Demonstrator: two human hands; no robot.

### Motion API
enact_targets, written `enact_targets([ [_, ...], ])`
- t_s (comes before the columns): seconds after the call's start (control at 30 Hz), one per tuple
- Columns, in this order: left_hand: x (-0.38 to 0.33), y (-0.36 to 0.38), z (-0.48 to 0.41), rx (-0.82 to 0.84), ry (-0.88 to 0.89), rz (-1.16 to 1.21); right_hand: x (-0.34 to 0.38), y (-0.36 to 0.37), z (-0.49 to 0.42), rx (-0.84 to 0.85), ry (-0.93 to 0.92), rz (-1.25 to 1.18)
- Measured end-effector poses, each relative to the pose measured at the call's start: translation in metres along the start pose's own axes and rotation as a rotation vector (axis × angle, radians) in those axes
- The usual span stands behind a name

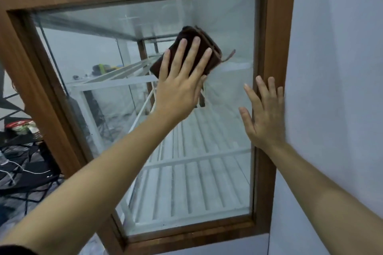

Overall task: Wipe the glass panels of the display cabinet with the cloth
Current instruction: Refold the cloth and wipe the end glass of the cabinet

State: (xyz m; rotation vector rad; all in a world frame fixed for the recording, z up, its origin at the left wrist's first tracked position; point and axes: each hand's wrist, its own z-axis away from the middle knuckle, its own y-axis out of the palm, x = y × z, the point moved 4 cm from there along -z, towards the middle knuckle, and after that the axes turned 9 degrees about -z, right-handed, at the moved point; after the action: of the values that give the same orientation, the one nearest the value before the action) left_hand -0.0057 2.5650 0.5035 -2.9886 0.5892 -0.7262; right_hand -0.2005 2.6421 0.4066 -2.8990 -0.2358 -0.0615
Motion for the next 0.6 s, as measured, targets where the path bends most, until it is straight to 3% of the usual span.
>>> enact_targets([
  [0.07, -0.034, 0.003, 0.055, 0.022, 0.069, 0.059, 0.002, 0.004, 0.003, -0.006, 0.017, 0.047],
  [0.17, -0.079, 0.009, 0.178, 0.201, 0.400, 0.132, 0.005, 0.008, 0.014, 0.004, 0.049, 0.042],
  [0.23, -0.076, 0.007, 0.210, 0.274, 0.441, 0.097, 0.005, 0.009, 0.020, 0.039, 0.030, 0.050],
  [0.47, -0.005, 0.001, 0.055, 0.092, -0.282, 0.049, 0.015, 0.020, 0.025, 0.025, 0.002, 0.087],
  [0.6, -0.035, 0.004, 0.113, 0.091, -0.384, 0.078, 0.018, 0.026, 0.028, 0.025, -0.020, 0.127],
])
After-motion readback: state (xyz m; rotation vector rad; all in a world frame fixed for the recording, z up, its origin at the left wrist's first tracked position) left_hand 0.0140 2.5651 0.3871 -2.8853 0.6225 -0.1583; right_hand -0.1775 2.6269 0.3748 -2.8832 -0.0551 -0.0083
